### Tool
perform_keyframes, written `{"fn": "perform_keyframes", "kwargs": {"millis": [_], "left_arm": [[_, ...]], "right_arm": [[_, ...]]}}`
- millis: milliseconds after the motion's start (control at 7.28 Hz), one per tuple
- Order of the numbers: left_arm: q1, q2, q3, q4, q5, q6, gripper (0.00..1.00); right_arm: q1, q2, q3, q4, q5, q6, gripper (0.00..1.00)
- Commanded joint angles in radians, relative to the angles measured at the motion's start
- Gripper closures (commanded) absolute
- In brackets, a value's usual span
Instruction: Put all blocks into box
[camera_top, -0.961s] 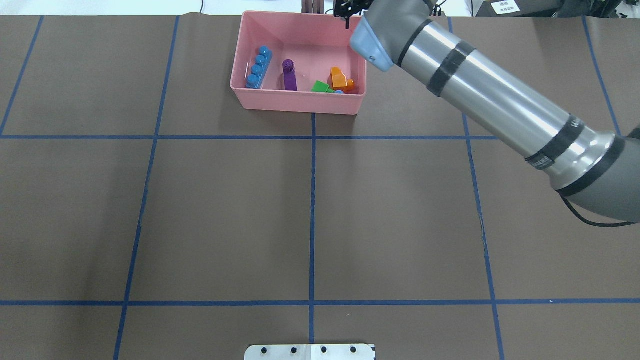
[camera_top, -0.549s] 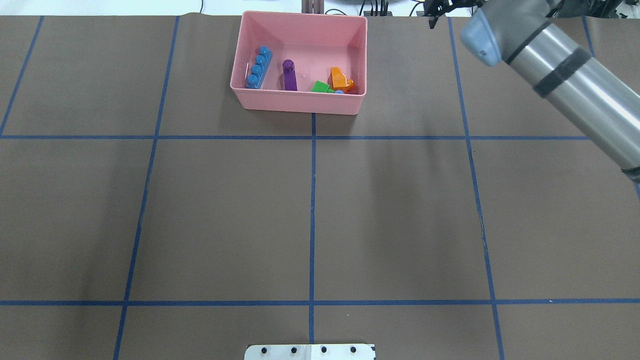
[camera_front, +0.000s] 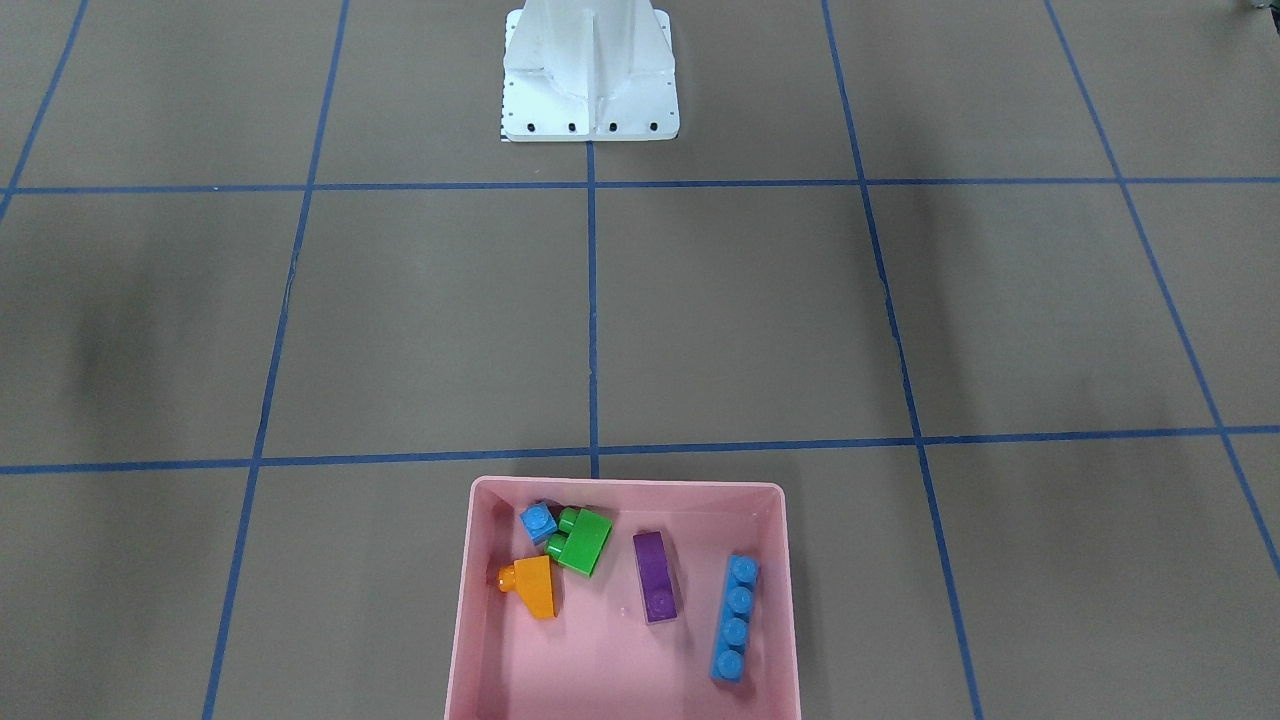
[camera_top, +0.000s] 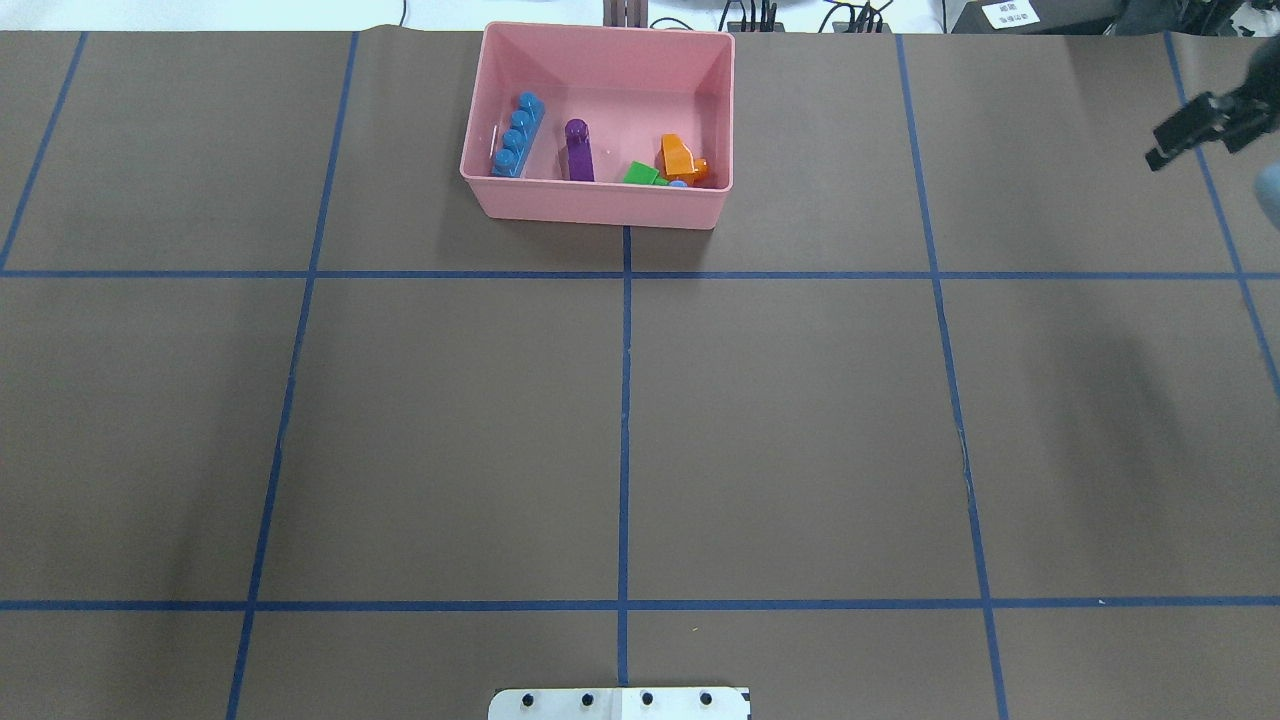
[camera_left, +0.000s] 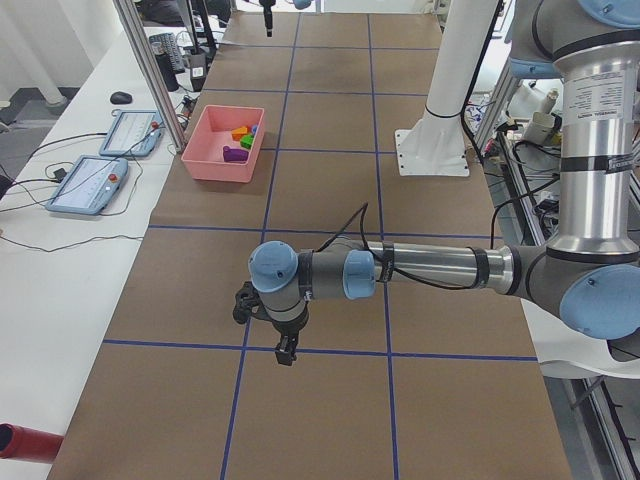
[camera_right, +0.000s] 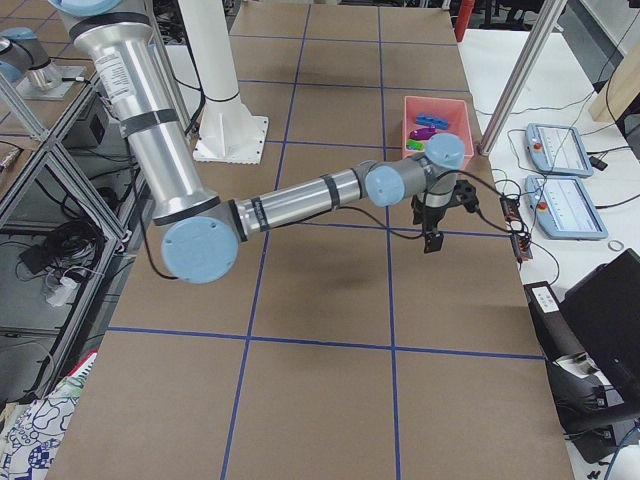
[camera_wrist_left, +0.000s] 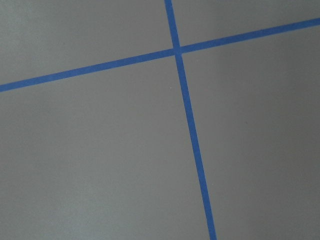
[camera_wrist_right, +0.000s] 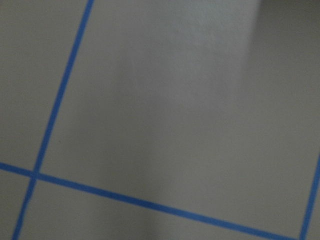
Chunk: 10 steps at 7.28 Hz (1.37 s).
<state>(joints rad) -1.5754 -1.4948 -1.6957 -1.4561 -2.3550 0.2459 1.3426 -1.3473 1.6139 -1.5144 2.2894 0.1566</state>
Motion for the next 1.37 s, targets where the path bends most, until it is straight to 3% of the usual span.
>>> {"fn": "perform_keyframes", "kwargs": {"millis": [0, 137, 1236], "left_arm": [[-0.002, 0.002, -0.018, -0.006, -0.003, 0.004, 0.0], [-0.002, 0.005, -0.028, -0.009, -0.009, 0.004, 0.0], [-0.003, 0.015, -0.032, -0.01, -0.03, 0.004, 0.0]], "right_arm": [[0.105, -0.346, 0.22, 0.008, -0.002, -0.065, 0.0], [0.162, -0.431, 0.269, 0.064, -0.005, -0.101, 0.0], [0.139, -0.478, 0.224, 0.063, 0.016, -0.187, 0.0]]}}
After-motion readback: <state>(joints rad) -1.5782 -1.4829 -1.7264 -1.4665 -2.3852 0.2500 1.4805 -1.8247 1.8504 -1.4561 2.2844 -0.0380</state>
